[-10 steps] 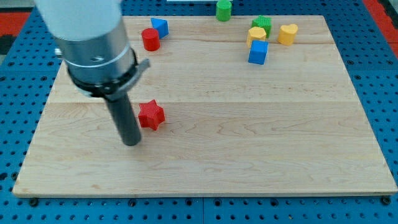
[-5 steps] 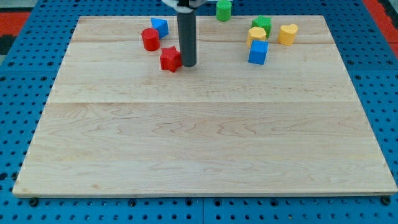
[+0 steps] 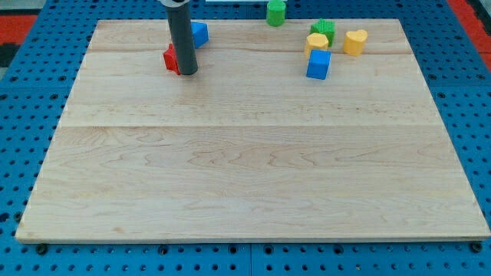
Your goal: Push the red star into the bottom side of the red circle
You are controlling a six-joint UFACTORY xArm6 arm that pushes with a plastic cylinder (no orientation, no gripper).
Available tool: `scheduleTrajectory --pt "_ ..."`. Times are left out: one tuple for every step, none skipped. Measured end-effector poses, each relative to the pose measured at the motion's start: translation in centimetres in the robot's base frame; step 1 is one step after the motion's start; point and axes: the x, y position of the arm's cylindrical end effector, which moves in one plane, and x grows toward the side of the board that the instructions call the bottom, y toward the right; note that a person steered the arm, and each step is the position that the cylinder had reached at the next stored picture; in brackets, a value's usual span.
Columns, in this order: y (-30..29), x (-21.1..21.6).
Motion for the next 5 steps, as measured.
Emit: scheduleTrajectory --pt "7.9 -2.0" --pt "10.7 -10.4" --pt "10.7 -14.6" --pt "10.6 -14.4" --pt "13.6 -9.5"
